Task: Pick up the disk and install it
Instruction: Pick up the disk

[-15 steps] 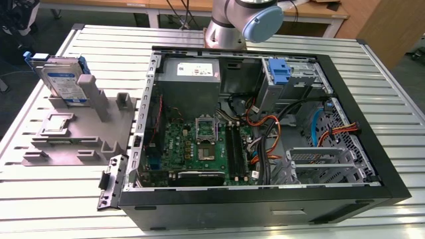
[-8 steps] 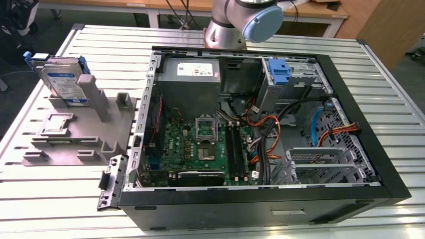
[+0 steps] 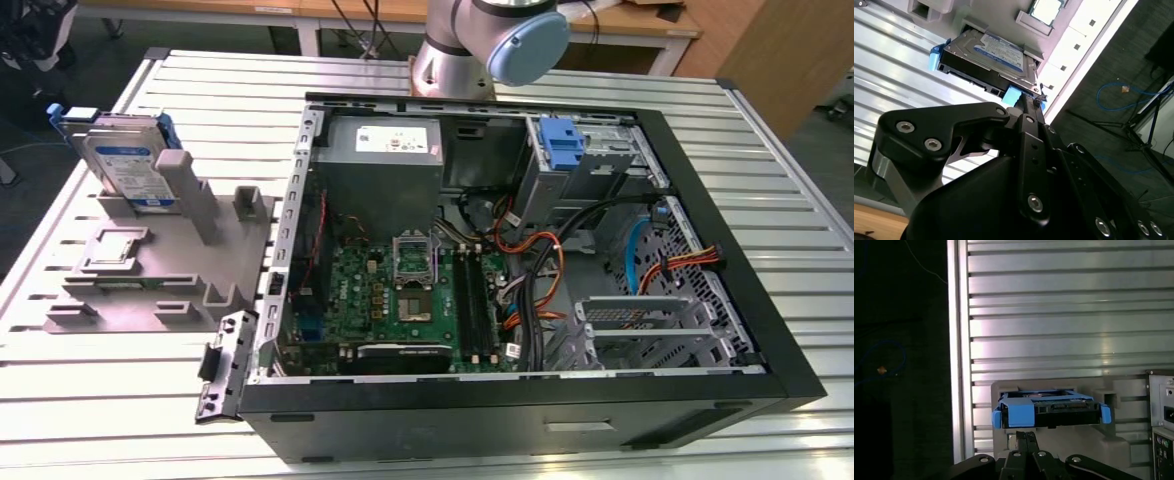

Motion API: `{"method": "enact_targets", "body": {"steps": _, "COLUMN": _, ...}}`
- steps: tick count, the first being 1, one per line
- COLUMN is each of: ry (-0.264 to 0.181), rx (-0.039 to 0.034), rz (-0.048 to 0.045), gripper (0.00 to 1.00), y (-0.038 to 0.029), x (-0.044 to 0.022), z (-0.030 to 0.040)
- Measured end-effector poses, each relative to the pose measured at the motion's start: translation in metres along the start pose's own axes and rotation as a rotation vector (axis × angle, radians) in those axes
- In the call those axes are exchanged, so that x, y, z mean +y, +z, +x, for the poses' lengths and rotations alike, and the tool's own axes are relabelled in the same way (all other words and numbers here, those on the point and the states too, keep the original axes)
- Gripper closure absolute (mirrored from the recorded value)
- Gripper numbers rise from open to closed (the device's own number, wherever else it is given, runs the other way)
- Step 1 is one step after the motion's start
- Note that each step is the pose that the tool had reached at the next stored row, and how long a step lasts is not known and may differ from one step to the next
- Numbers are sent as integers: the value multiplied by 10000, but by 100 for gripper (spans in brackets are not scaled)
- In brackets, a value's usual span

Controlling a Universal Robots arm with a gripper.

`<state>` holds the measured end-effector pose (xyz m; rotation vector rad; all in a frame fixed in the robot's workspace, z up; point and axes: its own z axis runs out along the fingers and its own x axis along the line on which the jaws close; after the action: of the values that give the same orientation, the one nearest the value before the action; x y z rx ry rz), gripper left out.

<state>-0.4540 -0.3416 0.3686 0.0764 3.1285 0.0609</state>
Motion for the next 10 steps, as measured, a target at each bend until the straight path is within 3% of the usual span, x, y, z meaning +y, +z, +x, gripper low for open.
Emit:
{"method": "enact_targets", "body": {"steps": 5, "ry": -896, "rx": 35, "rz": -9, "gripper": 90, "y": 0, "x": 0, "z": 0}}
{"method": "enact_targets", "body": {"steps": 10, "ry": -1487, "rx": 58, "rz": -15, "gripper": 90, "y": 0, "x": 0, "z": 0}}
